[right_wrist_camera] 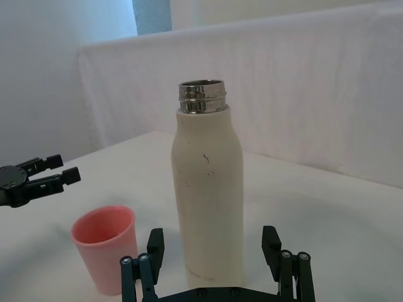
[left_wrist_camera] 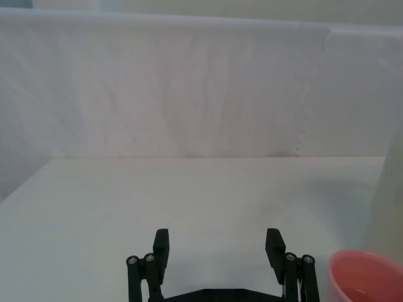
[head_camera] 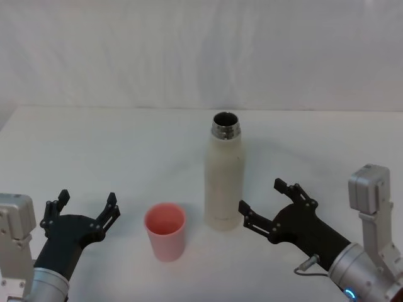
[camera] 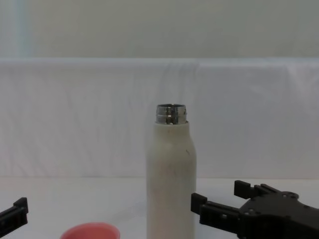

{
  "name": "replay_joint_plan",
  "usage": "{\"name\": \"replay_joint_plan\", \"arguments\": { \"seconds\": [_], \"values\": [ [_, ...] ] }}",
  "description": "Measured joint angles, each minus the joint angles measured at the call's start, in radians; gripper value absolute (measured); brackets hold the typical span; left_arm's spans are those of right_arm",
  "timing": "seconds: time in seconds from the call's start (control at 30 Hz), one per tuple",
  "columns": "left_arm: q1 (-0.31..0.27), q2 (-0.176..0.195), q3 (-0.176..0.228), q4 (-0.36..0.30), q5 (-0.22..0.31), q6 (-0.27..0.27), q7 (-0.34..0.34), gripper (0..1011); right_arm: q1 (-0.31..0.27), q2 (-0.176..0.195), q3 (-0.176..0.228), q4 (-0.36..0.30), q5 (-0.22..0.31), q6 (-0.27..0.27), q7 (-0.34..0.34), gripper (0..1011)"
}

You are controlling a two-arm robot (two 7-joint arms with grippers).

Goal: Grasp the thermos with one hand and pour water into the cup lid.

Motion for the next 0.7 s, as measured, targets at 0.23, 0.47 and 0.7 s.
{"name": "replay_joint_plan", "arguments": {
  "seconds": [0.23, 0.47, 0.7],
  "values": [
    [0.0, 0.0, 0.0, 0.0, 0.0, 0.0, 0.0, 1001, 0.029, -0.006, -0.02, 0.024, 0.001, 0.006, -0.009, 1001],
    [0.0, 0.0, 0.0, 0.0, 0.0, 0.0, 0.0, 1001, 0.065, -0.015, -0.037, 0.056, 0.001, 0.014, -0.014, 1001],
    [0.0, 0.0, 0.0, 0.0, 0.0, 0.0, 0.0, 1001, 0.104, -0.028, -0.056, 0.095, -0.011, 0.022, -0.018, 1001]
  ]
}}
